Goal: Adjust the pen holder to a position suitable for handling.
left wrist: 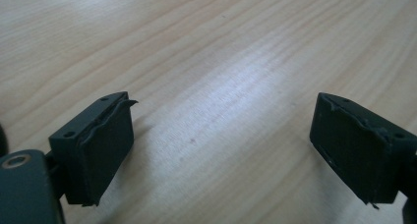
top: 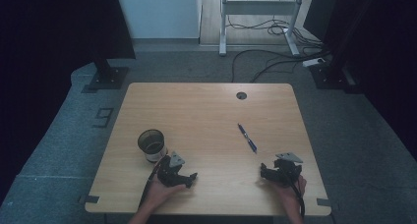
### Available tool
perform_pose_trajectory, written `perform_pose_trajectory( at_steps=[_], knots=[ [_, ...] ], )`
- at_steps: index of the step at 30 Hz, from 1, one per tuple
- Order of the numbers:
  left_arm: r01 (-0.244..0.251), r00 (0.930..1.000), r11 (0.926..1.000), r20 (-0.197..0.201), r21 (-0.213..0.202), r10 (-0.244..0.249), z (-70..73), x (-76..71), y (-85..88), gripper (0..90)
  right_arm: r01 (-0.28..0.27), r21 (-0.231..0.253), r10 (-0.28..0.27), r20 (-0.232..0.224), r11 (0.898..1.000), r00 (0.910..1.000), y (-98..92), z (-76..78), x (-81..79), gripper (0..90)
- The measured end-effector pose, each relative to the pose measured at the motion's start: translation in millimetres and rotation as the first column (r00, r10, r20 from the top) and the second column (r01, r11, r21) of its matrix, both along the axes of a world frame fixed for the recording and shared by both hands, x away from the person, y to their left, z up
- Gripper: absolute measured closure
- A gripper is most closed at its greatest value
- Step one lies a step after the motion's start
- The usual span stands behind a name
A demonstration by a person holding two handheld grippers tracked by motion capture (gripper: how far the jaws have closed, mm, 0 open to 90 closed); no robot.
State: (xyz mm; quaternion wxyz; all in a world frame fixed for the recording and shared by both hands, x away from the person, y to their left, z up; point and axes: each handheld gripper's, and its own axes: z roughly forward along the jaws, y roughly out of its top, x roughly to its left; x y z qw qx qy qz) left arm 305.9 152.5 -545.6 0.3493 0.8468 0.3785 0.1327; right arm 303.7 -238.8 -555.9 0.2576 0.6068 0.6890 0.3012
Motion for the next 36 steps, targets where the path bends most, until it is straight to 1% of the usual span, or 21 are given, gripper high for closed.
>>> perform_pose_trajectory(
  at_steps=[2, 4, 9, 14, 15, 16, 19, 20, 21, 22, 27, 29, 36],
  knots=[
    [0.006, 0.9999, 0.9999, 0.010, -0.013, -0.006, 4.9, -3.0, 1.2, 9.4, 0.000, 0.001, 0.000, 0.000, 1.000, 1.0000, -0.1, 0.0, 0.0, 5.9],
    [0.011, 0.9996, 0.9995, 0.028, -0.030, -0.010, 11.8, -6.2, 3.2, 9.4, 0.000, 0.001, 0.000, 0.000, 1.000, 1.0000, 0.0, 0.0, 0.0, 6.0],
    [0.010, 0.9978, 0.9980, 0.066, -0.062, -0.006, 27.5, -13.9, 12.6, 10.1, 0.000, 0.001, 0.000, 0.001, 1.000, 1.0000, 0.0, 0.1, -0.2, 6.6],
    [0.013, 0.9977, 0.9956, 0.067, -0.093, -0.007, 37.7, -18.1, 23.5, 10.1, -0.001, 0.000, 0.001, 0.001, 1.000, 1.0000, -0.1, 0.2, -0.3, 6.8],
    [0.013, 0.9975, 0.9945, 0.070, -0.104, -0.005, 41.7, -19.5, 27.3, 10.1, -0.001, 0.000, 0.001, 0.001, 1.000, 1.0000, -0.1, 0.2, -0.3, 6.8],
    [0.013, 0.9975, 0.9945, 0.070, -0.104, -0.005, 41.7, -19.5, 27.3, 10.1, -0.001, 0.000, 0.001, 0.001, 1.000, 1.0000, -0.1, 0.2, -0.3, 6.8],
    [0.011, 0.9970, 0.9921, 0.078, -0.125, -0.001, 48.5, -22.0, 33.0, 10.1, -0.005, 0.000, 0.005, 0.003, 1.000, 1.0000, 0.0, 0.3, -0.5, 7.5],
    [0.010, 0.9960, 0.9911, 0.089, -0.133, 0.002, 53.9, -23.8, 36.6, 10.2, -0.006, 0.000, 0.006, 0.004, 1.000, 1.0000, 0.0, 0.3, -0.5, 7.6],
    [0.010, 0.9960, 0.9911, 0.089, -0.133, 0.002, 53.9, -23.8, 36.6, 10.1, -0.006, 0.000, 0.006, 0.004, 1.000, 1.0000, 0.0, 0.3, -0.5, 7.7],
    [0.009, 0.9953, 0.9908, 0.097, -0.135, 0.004, 56.8, -24.9, 38.6, 10.1, -0.006, 0.000, 0.006, 0.004, 1.000, 1.0000, 0.1, 0.3, -0.5, 7.8],
    [0.000, 0.9909, 0.9866, 0.133, -0.163, 0.022, 71.2, -29.8, 49.7, 10.1, -0.005, -0.001, 0.005, 0.004, 1.000, 1.0000, 0.2, 0.3, -0.6, 7.9],
    [-0.010, 0.9887, 0.9859, 0.146, -0.167, 0.035, 75.6, -30.9, 54.7, 10.1, -0.005, -0.002, 0.005, 0.005, 1.000, 1.0000, 0.4, 0.4, -0.7, 8.0],
    [-0.050, 0.9835, 0.9818, 0.162, -0.183, 0.080, 82.9, -31.3, 71.4, 10.1, -0.005, -0.001, 0.005, 0.005, 1.000, 1.0000, 0.3, 0.3, -0.6, 8.0]
  ],
)
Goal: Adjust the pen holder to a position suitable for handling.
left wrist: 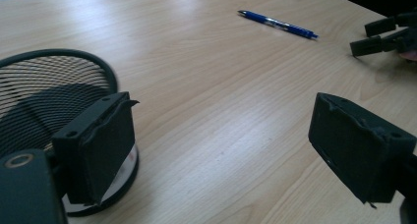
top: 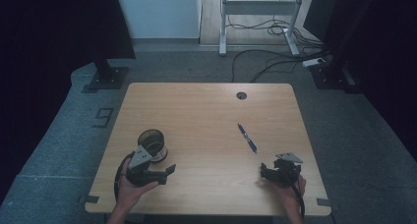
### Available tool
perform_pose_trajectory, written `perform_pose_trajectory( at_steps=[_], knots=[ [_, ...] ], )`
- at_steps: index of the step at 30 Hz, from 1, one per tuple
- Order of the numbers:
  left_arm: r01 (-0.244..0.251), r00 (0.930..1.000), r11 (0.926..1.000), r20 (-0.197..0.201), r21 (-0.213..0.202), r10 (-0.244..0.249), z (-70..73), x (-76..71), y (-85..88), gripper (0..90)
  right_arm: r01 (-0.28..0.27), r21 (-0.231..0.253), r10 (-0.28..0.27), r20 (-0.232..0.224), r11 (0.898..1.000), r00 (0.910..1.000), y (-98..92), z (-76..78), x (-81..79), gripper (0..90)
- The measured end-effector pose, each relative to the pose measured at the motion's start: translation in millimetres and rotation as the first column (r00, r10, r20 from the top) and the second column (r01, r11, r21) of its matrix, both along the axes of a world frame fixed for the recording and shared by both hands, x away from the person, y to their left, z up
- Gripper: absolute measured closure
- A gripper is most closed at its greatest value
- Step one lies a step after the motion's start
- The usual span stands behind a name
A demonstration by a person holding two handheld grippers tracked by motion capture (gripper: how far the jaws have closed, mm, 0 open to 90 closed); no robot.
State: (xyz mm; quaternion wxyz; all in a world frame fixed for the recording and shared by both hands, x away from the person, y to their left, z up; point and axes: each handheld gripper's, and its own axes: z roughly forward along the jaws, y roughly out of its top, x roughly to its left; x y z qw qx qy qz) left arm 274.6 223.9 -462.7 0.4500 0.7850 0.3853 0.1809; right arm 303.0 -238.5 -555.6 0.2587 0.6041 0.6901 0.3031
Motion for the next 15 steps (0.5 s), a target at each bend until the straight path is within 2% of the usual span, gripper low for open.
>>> perform_pose_trajectory(
  at_steps=[10, 11, 15],
  knots=[
    [-0.057, 0.9983, 0.9982, 0.006, -0.017, 0.057, 3.7, 2.9, 22.6, 10.1, 0.000, -0.001, 0.000, 0.000, 1.000, 1.0000, 0.0, 0.0, 0.0, 8.1],
    [-0.079, 0.9969, 0.9967, 0.003, -0.022, 0.079, 3.8, 3.6, 26.5, 9.4, 0.000, -0.001, 0.000, 0.000, 1.000, 1.0000, 0.1, 0.0, 0.0, 8.1],
    [-0.108, 0.9942, 0.9937, -0.005, -0.032, 0.107, 3.3, 6.2, 35.8, 6.2, 0.000, -0.001, 0.000, 0.001, 1.000, 1.0000, 0.1, 0.0, -0.1, 8.2]
  ],
)
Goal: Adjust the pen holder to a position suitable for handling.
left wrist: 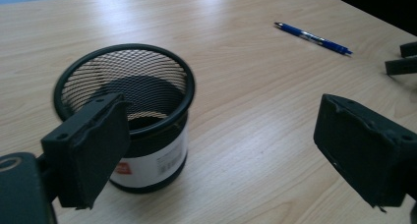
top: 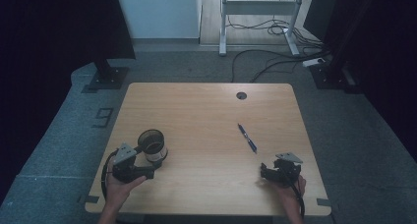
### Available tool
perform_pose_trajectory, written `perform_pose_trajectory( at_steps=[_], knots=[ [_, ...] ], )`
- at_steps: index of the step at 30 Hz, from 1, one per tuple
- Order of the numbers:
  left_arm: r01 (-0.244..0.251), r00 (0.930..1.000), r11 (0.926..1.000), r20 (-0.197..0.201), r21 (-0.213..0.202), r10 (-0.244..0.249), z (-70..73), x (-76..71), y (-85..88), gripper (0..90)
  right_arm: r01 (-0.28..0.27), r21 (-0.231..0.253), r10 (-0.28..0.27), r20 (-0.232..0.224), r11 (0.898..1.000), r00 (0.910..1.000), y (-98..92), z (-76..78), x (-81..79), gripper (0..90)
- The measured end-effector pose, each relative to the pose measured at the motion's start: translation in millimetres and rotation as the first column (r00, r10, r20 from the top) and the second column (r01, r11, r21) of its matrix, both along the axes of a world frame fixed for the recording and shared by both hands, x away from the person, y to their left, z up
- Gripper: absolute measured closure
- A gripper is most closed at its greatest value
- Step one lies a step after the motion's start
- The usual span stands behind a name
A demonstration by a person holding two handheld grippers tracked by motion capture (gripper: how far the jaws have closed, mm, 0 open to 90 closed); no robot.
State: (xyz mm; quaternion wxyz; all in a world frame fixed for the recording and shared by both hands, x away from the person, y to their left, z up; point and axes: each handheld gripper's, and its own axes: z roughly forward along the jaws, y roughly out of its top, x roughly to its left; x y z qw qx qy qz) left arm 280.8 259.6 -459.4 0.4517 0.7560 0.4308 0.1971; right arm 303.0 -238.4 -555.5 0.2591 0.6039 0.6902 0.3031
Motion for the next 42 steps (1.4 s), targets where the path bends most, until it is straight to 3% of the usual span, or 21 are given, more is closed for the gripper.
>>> perform_pose_trajectory(
  at_steps=[13, 26, 42],
  knots=[
    [-0.053, 0.9981, 0.9985, -0.031, -0.012, 0.053, -11.7, 11.0, 21.4, 4.9, -0.001, 0.001, 0.001, 0.001, 1.000, 1.0000, 0.0, 0.0, 0.0, 8.5],
    [-0.079, 0.9931, 0.9962, -0.084, 0.037, 0.082, -30.0, 26.9, 18.9, 2.2, -0.003, 0.000, 0.003, 0.002, 1.000, 1.0000, 0.2, 0.1, -0.2, 9.1],
    [-0.093, 0.9905, 0.9927, -0.094, 0.077, 0.100, -40.9, 49.1, 14.0, 1.8, -0.004, 0.001, 0.004, 0.002, 1.000, 1.0000, 0.1, 0.1, -0.2, 9.3]
  ],
)
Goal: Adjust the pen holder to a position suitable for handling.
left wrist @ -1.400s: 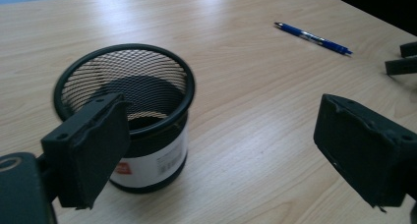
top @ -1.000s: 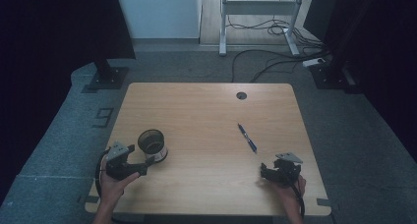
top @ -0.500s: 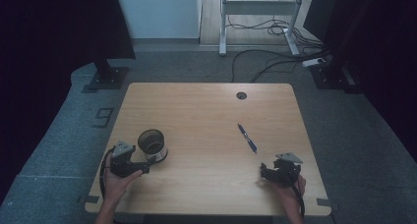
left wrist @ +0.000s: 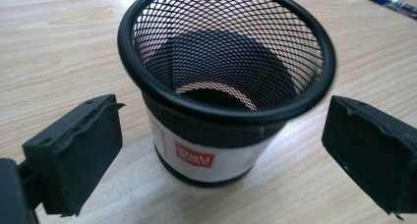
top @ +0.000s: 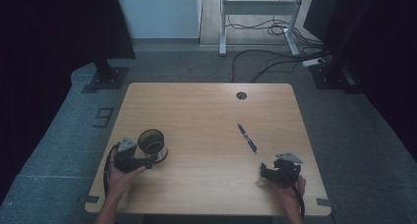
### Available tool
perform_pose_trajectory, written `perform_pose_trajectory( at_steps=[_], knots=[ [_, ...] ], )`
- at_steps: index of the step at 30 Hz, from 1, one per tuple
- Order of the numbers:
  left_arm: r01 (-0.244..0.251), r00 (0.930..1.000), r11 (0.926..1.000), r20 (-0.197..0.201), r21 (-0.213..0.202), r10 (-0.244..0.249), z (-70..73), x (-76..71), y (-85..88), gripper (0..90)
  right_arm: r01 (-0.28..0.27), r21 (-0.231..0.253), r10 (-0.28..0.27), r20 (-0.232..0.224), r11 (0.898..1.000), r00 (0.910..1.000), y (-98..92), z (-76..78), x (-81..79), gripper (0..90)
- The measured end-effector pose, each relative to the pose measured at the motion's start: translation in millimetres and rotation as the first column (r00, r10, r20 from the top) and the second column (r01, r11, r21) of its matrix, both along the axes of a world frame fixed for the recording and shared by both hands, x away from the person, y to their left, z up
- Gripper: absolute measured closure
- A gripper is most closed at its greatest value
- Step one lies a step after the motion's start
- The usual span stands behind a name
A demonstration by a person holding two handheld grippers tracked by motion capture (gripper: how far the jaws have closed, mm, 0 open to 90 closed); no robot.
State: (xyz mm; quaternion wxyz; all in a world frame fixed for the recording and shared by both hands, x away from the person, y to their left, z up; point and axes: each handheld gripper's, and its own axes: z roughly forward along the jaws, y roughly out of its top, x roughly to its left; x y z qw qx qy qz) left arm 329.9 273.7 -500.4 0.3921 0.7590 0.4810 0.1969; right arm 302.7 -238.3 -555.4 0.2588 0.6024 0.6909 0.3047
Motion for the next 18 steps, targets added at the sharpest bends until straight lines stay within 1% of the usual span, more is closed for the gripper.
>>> perform_pose_trajectory(
  at_steps=[3, 5, 9, 11, 16, 18],
  knots=[
    [0.001, 1.0000, 1.0000, -0.001, 0.005, -0.001, -2.5, 4.9, -1.5, 1.8, 0.000, 0.000, 0.000, 0.000, 1.000, 1.0000, 0.0, 0.0, 0.0, 9.3],
    [-0.009, 1.0000, 0.9999, -0.002, 0.006, 0.009, -4.2, 8.1, -1.3, 1.9, 0.000, 0.000, 0.000, 0.000, 1.000, 1.0000, 0.0, 0.0, 0.0, 9.2],
    [0.006, 1.0000, 1.0000, 0.000, -0.002, -0.006, -6.2, 12.3, -0.7, 0.8, 0.000, -0.001, 0.000, 0.000, 1.000, 1.0000, 0.0, 0.0, 0.0, 9.2],
    [0.013, 0.9999, 0.9997, -0.002, -0.019, -0.013, -6.8, 15.6, -1.5, 0.9, 0.000, -0.001, 0.000, 0.000, 1.000, 1.0000, 0.0, 0.0, 0.0, 9.3],
    [0.020, 0.9998, 0.9996, 0.007, -0.020, -0.019, -7.9, 20.1, -5.4, 1.1, 0.001, -0.001, -0.001, 0.000, 1.000, 1.0000, 0.0, 0.0, 0.0, 9.3],
    [0.018, 0.9998, 0.9998, 0.004, -0.010, -0.018, -9.8, 23.0, -7.6, 1.2, 0.001, -0.001, -0.001, 0.000, 1.000, 1.0000, 0.0, 0.0, 0.0, 9.3]
  ],
)
